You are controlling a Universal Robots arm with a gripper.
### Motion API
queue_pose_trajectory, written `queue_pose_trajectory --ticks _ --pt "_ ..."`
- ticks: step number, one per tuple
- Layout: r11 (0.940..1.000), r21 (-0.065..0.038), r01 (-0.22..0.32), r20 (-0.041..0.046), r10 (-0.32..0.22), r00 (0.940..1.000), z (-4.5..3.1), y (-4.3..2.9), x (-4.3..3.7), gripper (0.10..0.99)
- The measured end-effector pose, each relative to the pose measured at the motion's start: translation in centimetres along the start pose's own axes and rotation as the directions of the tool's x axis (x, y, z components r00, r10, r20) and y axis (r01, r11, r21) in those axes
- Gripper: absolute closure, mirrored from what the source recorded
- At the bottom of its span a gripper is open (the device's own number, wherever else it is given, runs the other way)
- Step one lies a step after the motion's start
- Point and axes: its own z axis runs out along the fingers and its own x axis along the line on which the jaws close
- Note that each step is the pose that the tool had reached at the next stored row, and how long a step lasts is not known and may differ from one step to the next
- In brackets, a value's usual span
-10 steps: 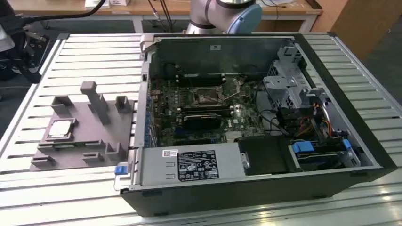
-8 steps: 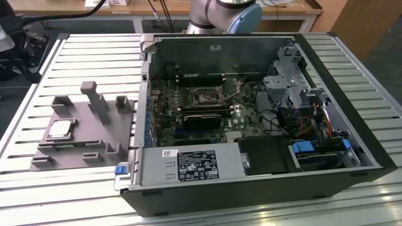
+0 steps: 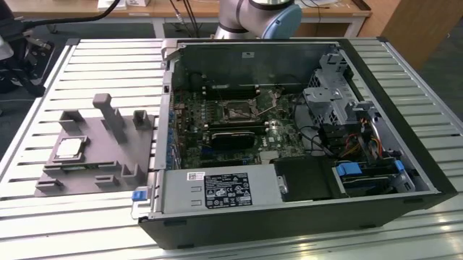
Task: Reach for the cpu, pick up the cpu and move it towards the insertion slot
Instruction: 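Reach for the cpu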
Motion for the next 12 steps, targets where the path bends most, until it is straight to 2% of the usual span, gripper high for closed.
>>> queue_pose_trajectory --ticks 5,8,9,10,12 --pt "1.0 0.0 0.004 -0.0001 -0.004 1.0 0.18 -0.86 0.21 0.98" --pt "1.0 -0.001 0.004 0.0 -0.004 1.0 0.65 -0.98 0.33 0.973" --pt "1.0 -0.001 0.004 -0.0007 -0.004 1.0 0.83 -0.99 0.36 0.918" --pt "1.0 -0.001 0.004 -0.0013 -0.004 1.0 1.01 -1.0 0.39 0.918" --pt "1.0 -0.001 0.003 -0.0016 -0.003 1.0 1.39 -1.01 0.52 0.796"
